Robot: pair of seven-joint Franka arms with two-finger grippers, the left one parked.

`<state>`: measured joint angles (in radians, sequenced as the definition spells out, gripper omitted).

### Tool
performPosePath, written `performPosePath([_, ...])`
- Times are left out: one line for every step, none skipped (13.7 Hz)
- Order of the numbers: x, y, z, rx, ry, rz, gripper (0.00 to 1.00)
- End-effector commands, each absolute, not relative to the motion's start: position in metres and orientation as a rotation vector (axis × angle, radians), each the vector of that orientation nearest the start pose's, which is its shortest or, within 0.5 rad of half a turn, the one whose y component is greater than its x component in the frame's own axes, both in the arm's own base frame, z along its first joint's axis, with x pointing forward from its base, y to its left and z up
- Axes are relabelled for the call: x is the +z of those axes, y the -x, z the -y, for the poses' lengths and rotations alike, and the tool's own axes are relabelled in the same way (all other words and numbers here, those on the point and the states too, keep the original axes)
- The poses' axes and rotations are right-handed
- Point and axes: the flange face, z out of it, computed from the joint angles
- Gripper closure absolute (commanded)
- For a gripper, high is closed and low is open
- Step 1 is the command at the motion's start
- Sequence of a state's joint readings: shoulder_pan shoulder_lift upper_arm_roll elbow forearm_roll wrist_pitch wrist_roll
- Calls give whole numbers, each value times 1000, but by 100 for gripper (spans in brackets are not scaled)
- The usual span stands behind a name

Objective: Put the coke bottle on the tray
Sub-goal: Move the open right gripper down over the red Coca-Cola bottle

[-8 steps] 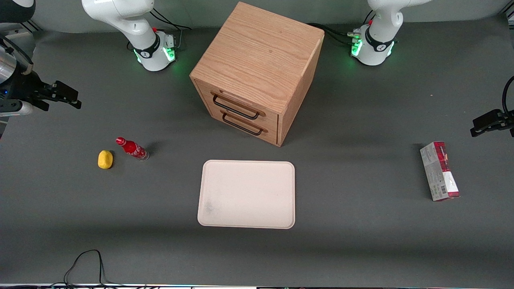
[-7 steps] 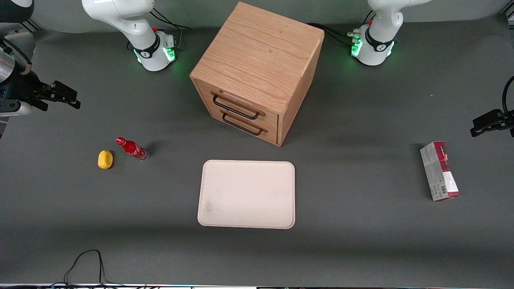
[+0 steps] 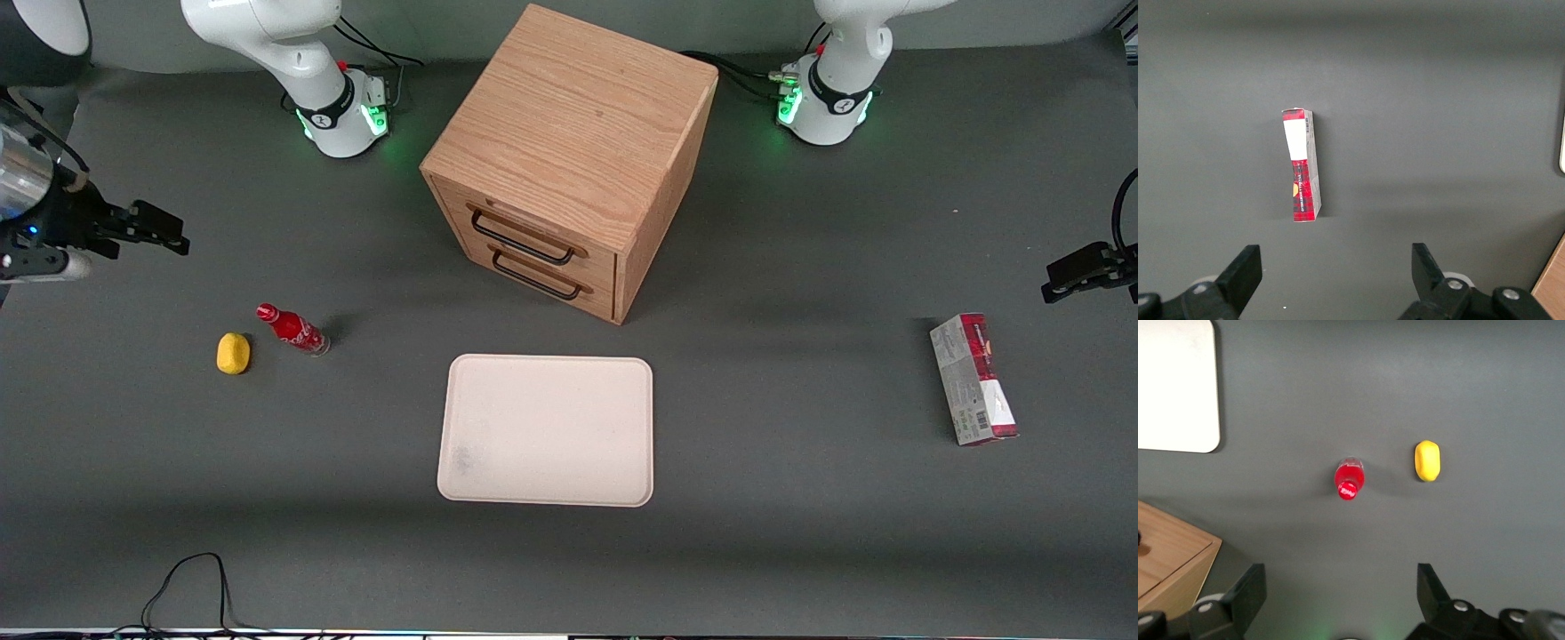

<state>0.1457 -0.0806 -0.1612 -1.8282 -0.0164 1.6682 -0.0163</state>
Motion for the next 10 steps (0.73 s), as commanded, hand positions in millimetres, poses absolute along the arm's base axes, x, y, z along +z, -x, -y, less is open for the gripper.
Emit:
performPosePath([491, -520, 22, 107, 3117, -34, 0])
performPosePath([470, -516, 22, 86, 3118, -32, 0])
performPosePath([445, -512, 20, 60, 3118, -31, 0])
performPosePath([422, -509, 20, 12, 3120, -34, 0])
performPosePath([403, -509, 19, -29, 3123, -33, 0])
performPosePath([386, -512, 18, -44, 3127, -33, 0])
performPosePath([370, -515, 14, -59, 3133, -24, 0])
performPosePath([353, -515, 13, -82, 3137, -22, 0])
performPosePath([337, -515, 12, -106, 3141, -17, 0])
performPosePath([324, -513, 11, -112, 3144, -19, 0])
